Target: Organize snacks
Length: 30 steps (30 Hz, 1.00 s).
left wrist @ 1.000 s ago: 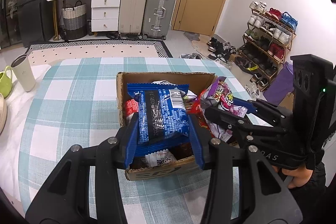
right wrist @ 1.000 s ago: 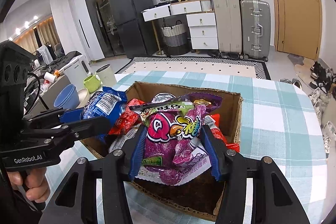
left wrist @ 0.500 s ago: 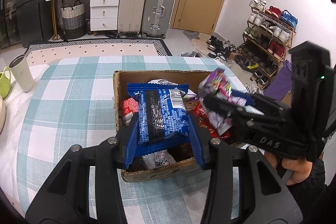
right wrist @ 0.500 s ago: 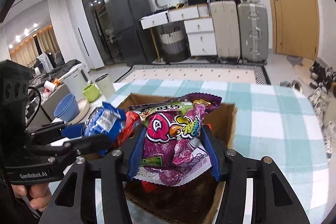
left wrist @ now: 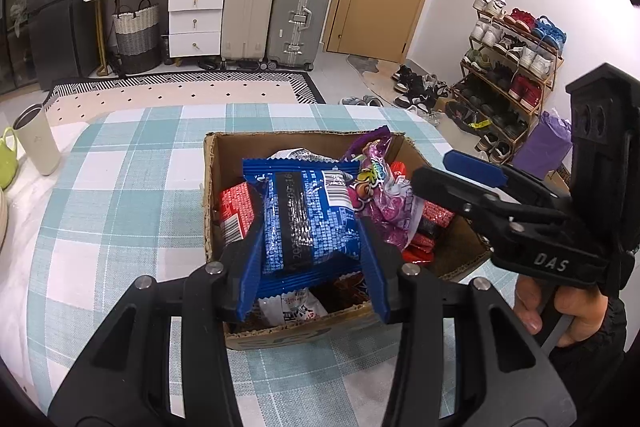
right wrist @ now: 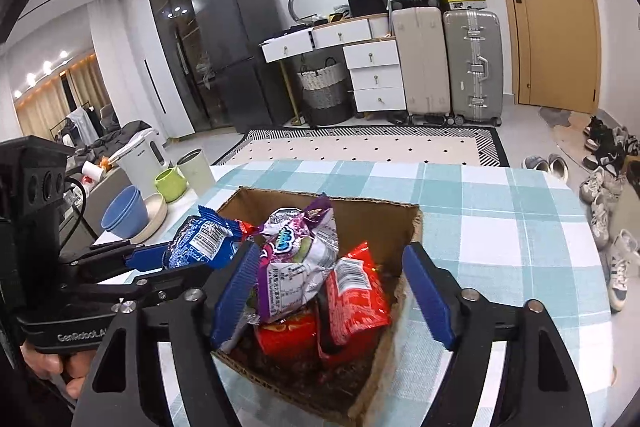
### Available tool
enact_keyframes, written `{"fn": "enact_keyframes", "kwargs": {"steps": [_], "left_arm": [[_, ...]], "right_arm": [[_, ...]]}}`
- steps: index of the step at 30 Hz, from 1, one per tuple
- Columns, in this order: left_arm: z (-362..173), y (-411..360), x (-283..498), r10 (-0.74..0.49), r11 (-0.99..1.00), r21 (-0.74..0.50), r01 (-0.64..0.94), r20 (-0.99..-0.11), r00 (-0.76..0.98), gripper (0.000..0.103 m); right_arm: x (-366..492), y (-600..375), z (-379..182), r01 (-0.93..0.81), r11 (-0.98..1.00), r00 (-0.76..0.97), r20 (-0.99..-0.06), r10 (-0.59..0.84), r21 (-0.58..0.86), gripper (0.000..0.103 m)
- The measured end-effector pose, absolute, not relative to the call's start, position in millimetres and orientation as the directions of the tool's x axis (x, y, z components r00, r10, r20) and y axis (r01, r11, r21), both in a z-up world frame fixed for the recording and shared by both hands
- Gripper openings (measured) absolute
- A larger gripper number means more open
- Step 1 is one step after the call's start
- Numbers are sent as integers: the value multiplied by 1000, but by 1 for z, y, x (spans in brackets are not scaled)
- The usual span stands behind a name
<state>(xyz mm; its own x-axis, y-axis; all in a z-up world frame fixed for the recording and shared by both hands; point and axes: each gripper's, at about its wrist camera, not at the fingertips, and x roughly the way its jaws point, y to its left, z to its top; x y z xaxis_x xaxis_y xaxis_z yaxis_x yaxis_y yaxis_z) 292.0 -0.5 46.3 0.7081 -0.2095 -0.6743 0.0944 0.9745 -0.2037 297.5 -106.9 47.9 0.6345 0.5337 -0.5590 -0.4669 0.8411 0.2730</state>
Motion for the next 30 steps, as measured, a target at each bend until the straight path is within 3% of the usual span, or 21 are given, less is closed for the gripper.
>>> {"fn": "enact_keyframes", "kwargs": {"steps": [8, 11, 13, 17, 18, 30], "left_arm": [[43, -3, 298, -209, 974, -206, 91, -681, 702, 42], [43, -3, 297, -211, 974, -205, 94, -681, 701, 59], [45, -1, 293, -216, 973, -209, 99, -672, 708, 79], [52, 3, 281, -218, 973, -205, 108, -651, 727, 90], [54, 4, 277, -213, 974, -201, 105, -648, 731, 103], [66, 10, 222, -175, 982, -161, 97, -596, 784, 102]], "right_arm": [[285, -121, 55, -453, 846, 656, -539, 529, 280, 99], [280, -125, 55, -450, 849, 662, -534, 526, 279, 101], [276, -127, 56, -451, 846, 661, -531, 531, 284, 102], [265, -130, 57, -454, 847, 662, -532, 528, 276, 102], [261, -130, 56, -456, 846, 661, -532, 529, 275, 102], [216, -127, 57, -492, 834, 680, -488, 548, 250, 102]]}}
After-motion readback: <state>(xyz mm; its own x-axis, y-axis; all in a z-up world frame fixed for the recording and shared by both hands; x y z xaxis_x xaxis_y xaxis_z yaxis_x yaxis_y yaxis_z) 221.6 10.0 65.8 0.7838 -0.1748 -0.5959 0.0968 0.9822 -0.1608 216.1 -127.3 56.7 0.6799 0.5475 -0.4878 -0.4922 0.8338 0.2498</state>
